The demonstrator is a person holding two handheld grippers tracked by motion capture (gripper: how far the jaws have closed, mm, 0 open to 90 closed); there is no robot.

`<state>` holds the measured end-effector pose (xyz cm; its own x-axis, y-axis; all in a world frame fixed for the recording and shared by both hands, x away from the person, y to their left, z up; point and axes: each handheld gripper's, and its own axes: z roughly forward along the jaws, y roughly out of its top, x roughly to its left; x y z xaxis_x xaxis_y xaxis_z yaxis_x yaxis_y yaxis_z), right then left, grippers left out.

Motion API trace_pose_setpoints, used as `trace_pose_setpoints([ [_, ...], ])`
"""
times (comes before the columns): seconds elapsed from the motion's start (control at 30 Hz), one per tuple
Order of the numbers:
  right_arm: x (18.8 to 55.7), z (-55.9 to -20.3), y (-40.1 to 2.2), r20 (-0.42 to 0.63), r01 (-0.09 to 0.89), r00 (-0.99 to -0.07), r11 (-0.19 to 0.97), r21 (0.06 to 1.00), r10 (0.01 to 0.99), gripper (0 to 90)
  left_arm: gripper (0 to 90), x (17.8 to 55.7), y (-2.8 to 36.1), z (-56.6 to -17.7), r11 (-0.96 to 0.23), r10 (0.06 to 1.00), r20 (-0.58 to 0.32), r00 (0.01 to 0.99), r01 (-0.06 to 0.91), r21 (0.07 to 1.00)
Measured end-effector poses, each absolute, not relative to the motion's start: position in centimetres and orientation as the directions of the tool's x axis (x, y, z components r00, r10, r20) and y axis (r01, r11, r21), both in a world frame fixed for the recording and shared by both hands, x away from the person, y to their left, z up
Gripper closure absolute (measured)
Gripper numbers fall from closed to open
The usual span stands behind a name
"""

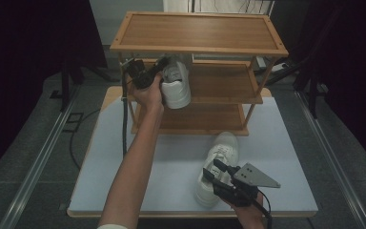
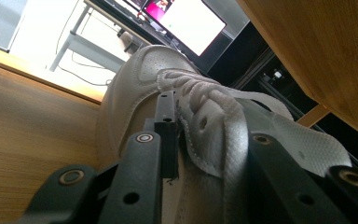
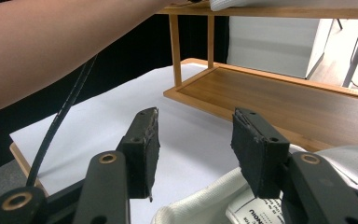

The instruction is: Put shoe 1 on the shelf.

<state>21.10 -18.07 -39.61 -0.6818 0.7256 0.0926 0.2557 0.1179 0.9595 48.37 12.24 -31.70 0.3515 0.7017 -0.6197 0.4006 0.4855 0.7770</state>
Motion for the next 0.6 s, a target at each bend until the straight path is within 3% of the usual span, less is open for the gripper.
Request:
trace_pose_setpoints([
  [0.23, 21.0, -39.6, -17.9, 0.092, 0.256, -0.683, 0.119, 0.959, 0.725, 51.1, 65.2, 49.5, 11.9, -31.7, 0.534, 0.629, -0.696, 0.347, 0.457, 0.711],
  [0.43, 21.1, -39.7, -18.0, 0.097, 0.263, -0.680, 0.118, 0.958, 0.727, 51.2, 52.3, 49.8, 11.5, -31.7, 0.512, 0.600, -0.696, 0.395, 0.479, 0.713],
  [0.6, 20.9, -39.7, -17.9, 0.087, 0.252, -0.685, 0.123, 0.960, 0.724, 51.2, 48.9, 49.1, 11.6, -31.7, 0.541, 0.579, -0.712, 0.397, 0.466, 0.700],
])
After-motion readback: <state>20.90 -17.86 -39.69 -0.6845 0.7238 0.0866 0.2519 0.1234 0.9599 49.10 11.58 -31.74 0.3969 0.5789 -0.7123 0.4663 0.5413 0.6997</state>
